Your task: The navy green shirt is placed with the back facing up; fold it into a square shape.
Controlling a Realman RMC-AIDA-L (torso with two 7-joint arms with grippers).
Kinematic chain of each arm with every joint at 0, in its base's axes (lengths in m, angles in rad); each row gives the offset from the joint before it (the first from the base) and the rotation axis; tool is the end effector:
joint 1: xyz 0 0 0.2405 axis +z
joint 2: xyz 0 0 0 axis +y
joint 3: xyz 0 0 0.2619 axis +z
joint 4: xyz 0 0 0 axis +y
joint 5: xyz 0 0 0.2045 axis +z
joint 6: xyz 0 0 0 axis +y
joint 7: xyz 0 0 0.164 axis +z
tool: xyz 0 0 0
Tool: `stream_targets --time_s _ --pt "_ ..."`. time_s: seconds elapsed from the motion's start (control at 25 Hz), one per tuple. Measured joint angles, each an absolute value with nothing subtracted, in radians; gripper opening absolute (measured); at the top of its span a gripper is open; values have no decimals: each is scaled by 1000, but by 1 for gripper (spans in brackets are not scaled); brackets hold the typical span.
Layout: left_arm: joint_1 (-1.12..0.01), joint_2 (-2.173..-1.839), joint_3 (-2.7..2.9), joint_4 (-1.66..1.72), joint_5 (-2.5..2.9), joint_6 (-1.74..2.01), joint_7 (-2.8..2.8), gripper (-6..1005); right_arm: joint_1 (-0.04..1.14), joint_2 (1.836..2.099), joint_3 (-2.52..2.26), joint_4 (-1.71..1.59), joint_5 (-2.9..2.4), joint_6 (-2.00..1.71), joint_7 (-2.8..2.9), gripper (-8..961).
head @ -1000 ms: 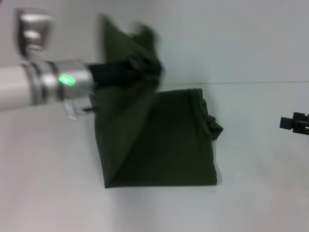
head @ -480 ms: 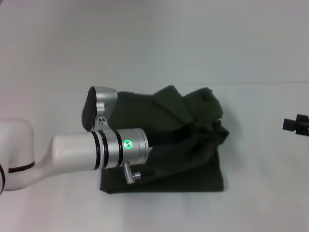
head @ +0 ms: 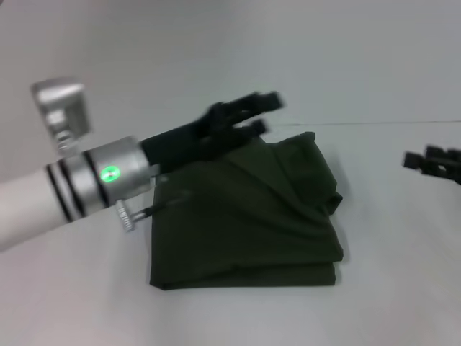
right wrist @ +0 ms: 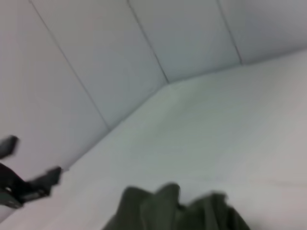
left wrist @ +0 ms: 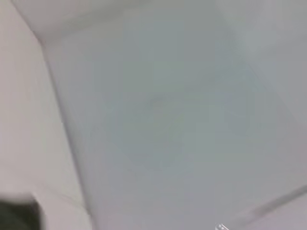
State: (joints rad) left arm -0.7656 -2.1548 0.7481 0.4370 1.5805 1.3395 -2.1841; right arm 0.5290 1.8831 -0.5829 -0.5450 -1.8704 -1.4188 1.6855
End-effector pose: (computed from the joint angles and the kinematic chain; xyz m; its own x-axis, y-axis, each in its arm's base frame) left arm -0.1474 0.3993 -0.0540 -0.0171 0.8142 0.5804 0.7630 -0.3645 0.5338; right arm 0.3044 0.3774 0.0730 0.5332 -0.5135 -0.6723 -0.7927 -0.5809 -0.1849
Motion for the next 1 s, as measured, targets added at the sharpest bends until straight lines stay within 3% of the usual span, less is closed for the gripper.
stream_targets --time_s 0.16,0.36,0.48,0.6,1.0 --pt "-695 -2151 699 441 1589 1293 -1938 646 595 1934 -562 -568 -1864 -1389 1578 900" --pt "-633 -2157 656 444 1590 1278 -1689 849 673 2023 -569 -577 -1862 -1280 1363 900" --pt "-611 -2158 635 454 1593 1278 -1574 849 708 2066 -599 -575 -1866 -1191 1274 900" --pt "-585 -2158 630 466 1595 1271 -1447 849 744 2084 -669 -549 -1866 -1113 1230 900" --pt "-528 -2162 597 495 1601 1229 -1299 848 844 2098 -904 -427 -1861 -893 1208 897"
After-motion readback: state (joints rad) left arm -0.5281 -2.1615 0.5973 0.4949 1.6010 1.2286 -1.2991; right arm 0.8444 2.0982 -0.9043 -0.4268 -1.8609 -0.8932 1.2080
